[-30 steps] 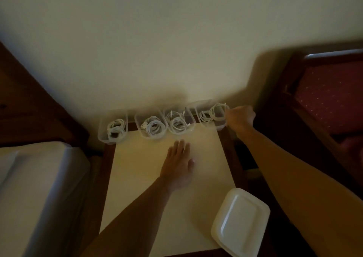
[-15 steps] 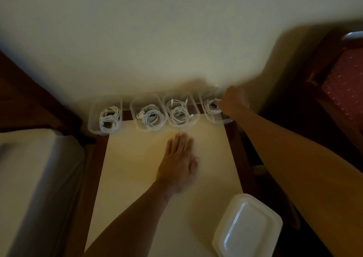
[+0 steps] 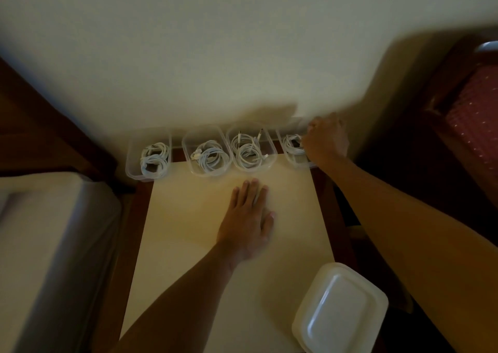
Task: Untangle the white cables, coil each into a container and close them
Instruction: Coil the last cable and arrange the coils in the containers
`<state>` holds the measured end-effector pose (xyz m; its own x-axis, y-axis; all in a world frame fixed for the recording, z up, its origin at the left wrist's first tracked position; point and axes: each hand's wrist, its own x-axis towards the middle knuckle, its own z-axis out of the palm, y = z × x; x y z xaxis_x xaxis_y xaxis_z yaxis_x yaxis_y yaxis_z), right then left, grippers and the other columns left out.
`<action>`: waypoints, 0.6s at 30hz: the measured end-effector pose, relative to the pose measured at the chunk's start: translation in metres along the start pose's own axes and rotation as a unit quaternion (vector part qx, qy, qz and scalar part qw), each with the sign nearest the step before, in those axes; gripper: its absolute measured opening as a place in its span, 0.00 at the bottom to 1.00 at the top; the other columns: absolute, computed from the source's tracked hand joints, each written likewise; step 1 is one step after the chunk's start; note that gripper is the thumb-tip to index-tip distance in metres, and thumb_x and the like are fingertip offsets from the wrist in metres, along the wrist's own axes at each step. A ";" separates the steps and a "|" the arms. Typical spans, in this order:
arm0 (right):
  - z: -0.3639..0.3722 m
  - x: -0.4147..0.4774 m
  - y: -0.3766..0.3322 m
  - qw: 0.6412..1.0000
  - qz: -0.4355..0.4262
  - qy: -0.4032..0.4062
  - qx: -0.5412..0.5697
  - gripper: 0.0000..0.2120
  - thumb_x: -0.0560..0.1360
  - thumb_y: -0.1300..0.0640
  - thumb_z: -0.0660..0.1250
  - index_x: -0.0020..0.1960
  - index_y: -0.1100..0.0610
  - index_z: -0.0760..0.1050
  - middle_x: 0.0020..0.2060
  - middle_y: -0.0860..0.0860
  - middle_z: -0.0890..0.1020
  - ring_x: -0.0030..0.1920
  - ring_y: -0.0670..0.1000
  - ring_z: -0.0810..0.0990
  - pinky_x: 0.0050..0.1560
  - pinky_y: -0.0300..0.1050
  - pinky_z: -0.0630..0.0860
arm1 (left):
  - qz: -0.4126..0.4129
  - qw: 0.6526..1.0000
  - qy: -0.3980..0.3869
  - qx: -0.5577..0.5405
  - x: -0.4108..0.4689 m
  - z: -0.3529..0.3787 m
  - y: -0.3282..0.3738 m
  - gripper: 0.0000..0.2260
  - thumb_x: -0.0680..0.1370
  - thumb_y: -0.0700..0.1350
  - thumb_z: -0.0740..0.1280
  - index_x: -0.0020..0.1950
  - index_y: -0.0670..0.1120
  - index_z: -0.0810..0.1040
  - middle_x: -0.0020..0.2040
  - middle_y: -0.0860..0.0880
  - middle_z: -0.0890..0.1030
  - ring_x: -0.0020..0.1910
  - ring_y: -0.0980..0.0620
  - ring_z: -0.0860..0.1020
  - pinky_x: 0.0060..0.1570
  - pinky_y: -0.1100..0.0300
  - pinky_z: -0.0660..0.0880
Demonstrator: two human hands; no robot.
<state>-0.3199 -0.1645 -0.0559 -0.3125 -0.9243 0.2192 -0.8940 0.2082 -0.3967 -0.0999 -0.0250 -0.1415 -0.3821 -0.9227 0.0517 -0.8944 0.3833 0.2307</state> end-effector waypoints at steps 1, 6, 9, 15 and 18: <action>-0.002 -0.004 0.001 1.000 0.023 0.003 0.020 0.12 0.77 0.59 0.64 0.60 0.56 0.78 0.63 0.58 0.74 0.64 0.60 0.72 0.55 0.50 0.73 | -0.001 1.000 0.001 0.000 0.000 0.000 0.000 0.31 0.84 0.61 0.46 0.84 0.48 0.51 0.85 0.44 0.50 0.84 0.46 0.41 0.82 0.45 0.45; -0.002 -0.023 0.021 0.983 0.131 -0.104 0.071 0.17 0.76 0.56 0.66 0.62 0.64 0.77 0.59 0.62 0.79 0.58 0.63 0.80 0.53 0.54 0.81 | -0.005 1.000 0.012 -0.009 0.000 -0.001 0.001 0.31 0.84 0.61 0.47 0.84 0.48 0.53 0.85 0.43 0.51 0.84 0.46 0.44 0.82 0.45 0.45; -0.002 -0.040 0.028 0.975 0.160 -0.088 0.129 0.14 0.76 0.58 0.66 0.58 0.66 0.79 0.50 0.62 0.83 0.47 0.60 0.84 0.42 0.51 0.82 | -0.011 1.000 0.013 -0.005 -0.001 -0.002 0.002 0.31 0.84 0.61 0.48 0.84 0.48 0.53 0.85 0.42 0.51 0.84 0.46 0.45 0.82 0.46 0.45; -0.019 -0.104 0.035 0.966 0.191 -0.069 0.158 0.10 0.77 0.58 0.68 0.53 0.65 0.80 0.38 0.55 0.80 0.36 0.52 0.82 0.25 0.38 0.69 | -0.035 0.999 -0.001 -0.016 -0.014 -0.008 0.010 0.29 0.84 0.57 0.47 0.84 0.47 0.54 0.85 0.42 0.51 0.84 0.44 0.46 0.82 0.46 0.43; -0.032 -0.145 0.035 0.964 0.199 -0.074 0.157 0.09 0.78 0.56 0.69 0.53 0.62 0.80 0.39 0.54 0.81 0.38 0.51 0.83 0.27 0.38 0.72 | -0.040 0.999 -0.001 -0.029 -0.033 -0.008 0.018 0.27 0.85 0.54 0.47 0.84 0.46 0.54 0.85 0.42 0.51 0.84 0.43 0.47 0.82 0.48 0.43</action>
<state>-0.3160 -0.0126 -0.0735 -0.5411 -0.8313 -0.1270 -0.5642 0.4709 -0.6782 -0.1015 0.0121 -0.1314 -0.3103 -0.9502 0.0299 -0.9073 0.3054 0.2890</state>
